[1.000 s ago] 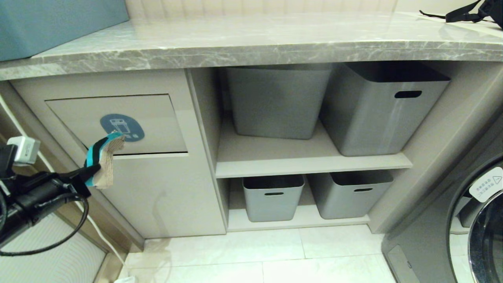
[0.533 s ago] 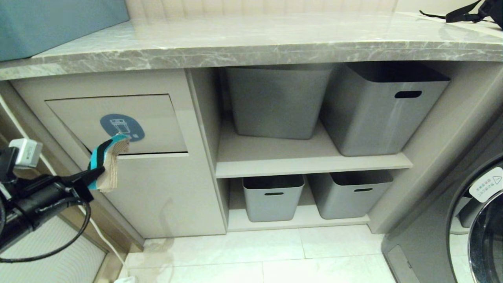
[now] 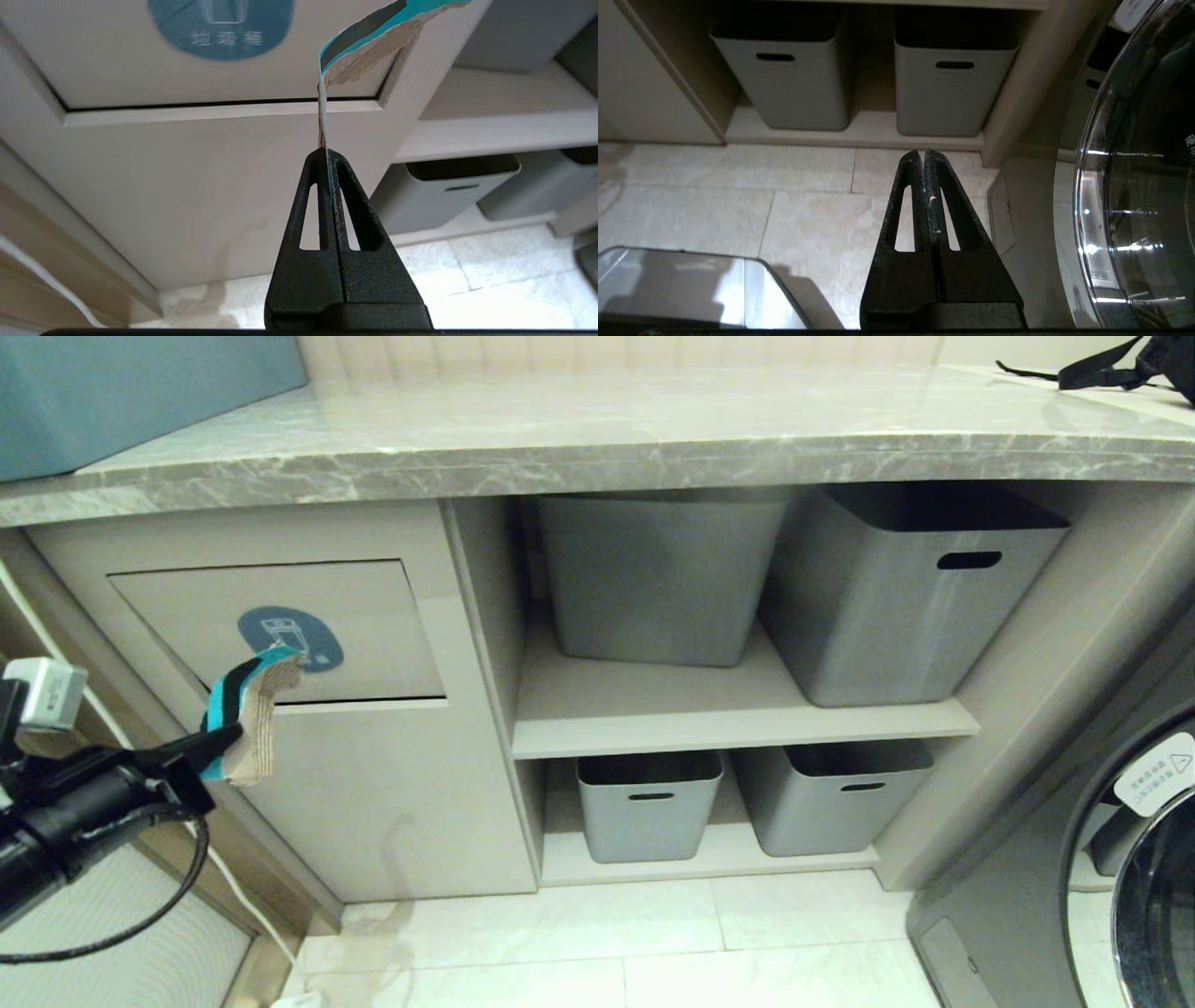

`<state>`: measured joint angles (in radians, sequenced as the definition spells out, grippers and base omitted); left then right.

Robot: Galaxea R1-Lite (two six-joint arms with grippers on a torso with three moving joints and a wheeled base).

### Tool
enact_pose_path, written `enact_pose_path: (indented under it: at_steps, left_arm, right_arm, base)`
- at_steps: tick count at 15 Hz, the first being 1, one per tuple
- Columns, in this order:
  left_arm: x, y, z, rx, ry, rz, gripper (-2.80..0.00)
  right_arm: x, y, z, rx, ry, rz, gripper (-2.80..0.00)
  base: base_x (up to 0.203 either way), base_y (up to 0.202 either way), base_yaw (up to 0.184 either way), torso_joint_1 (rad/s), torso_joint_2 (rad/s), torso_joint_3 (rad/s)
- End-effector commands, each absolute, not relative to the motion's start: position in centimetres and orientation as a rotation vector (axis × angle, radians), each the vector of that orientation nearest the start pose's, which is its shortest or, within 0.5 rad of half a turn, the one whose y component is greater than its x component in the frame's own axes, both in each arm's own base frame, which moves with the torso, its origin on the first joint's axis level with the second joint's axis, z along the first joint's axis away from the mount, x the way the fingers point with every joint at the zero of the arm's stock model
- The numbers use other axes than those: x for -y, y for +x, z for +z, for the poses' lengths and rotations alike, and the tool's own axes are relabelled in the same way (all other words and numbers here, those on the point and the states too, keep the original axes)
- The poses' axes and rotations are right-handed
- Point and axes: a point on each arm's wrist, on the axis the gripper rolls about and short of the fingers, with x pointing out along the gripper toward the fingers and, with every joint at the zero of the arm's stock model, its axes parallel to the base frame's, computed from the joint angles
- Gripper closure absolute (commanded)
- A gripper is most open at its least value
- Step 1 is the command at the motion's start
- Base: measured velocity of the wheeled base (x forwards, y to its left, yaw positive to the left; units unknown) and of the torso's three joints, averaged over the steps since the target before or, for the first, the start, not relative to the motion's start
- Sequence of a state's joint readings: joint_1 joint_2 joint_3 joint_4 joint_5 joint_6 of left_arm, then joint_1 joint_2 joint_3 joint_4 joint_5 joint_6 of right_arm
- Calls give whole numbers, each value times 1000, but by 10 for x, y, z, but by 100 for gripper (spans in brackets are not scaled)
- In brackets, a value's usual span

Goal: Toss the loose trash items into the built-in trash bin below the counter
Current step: Put the garbage in the trash can

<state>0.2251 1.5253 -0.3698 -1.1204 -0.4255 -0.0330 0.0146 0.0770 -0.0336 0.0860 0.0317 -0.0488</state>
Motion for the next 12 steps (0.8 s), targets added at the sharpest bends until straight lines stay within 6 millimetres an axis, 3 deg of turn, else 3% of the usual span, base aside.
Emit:
enact_pose_path:
  at_steps: [1, 4, 7, 12]
  left_arm:
    - [-39, 221, 160, -58, -11, -214, 0]
    - [-38, 218, 149, -86, 34, -192, 0]
    - [-47, 244, 149, -59, 62, -78, 0]
    - [-65, 287, 130, -10, 78, -37, 0]
  right_arm:
    - [0, -26, 76, -51, -36, 42, 0]
    - [0, -26, 76, -53, -36, 42, 0]
    - [0, -26, 76, -50, -36, 42, 0]
    - [0, -26, 76, -50, -36, 42, 0]
  base:
    - [0, 0, 0, 0, 0, 0]
    - [0, 0, 0, 0, 0, 0]
    - [0, 0, 0, 0, 0, 0]
    - [0, 0, 0, 0, 0, 0]
